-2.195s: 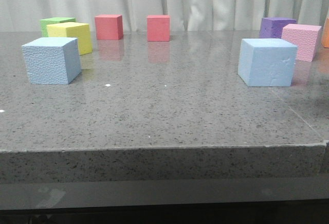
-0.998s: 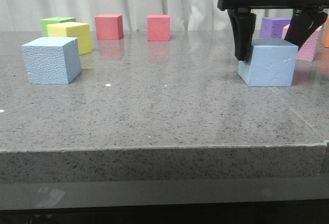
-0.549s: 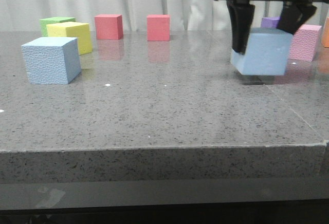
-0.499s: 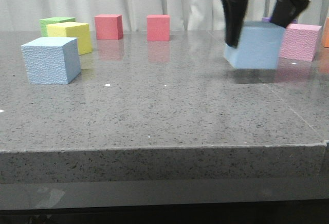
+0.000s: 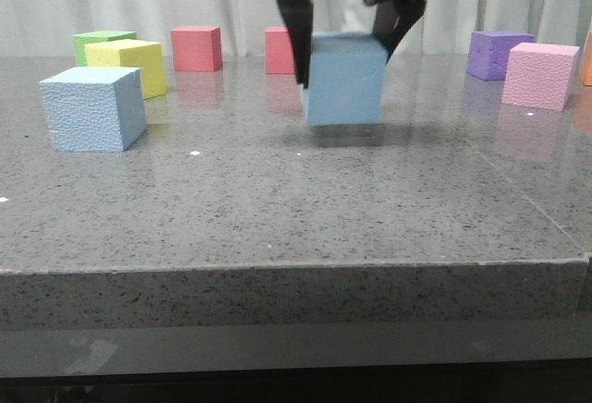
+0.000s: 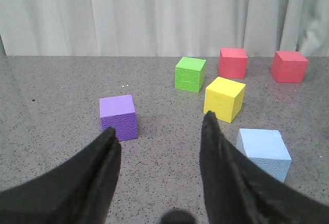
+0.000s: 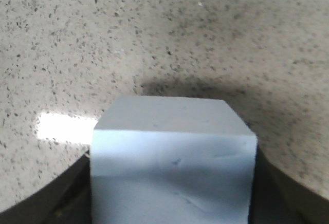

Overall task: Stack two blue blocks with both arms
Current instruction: 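Grasp the light blue cube and carry it toward the table center, then set the cube down, open the right gripper and lift away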

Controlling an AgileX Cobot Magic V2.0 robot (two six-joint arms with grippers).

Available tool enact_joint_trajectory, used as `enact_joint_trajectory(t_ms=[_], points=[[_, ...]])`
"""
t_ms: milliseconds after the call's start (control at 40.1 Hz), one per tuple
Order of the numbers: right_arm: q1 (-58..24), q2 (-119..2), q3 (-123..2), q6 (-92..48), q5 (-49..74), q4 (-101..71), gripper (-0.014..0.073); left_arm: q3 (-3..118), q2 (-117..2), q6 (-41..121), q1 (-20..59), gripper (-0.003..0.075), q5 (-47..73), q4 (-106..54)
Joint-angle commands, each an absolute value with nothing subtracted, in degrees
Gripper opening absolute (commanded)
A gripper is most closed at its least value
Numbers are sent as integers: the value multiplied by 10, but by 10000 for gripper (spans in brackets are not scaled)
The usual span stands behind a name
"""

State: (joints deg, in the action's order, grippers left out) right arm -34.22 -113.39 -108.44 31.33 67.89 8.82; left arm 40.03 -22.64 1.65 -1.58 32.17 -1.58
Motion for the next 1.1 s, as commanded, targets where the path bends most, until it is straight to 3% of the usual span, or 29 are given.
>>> enact_joint_trajectory(t_ms=[0,175,399,748,1072], points=[[-346,-1107,-1105,319,641,104,393,418,-235,18,-18,347,277,-18],[-347,-1108,-1105,319,627,94,412,418,-235,18,-18,347,277,-18],[-347,-1108,-1105,319,622,90,596,418,-235,18,-18,347,277,-18],[-346,-1091,-1107,311,628,85,593,418,-235,18,-18,347,277,-18],[-331,-940,-1024,88,650,33,593,418,-235,18,-18,347,277,-18]])
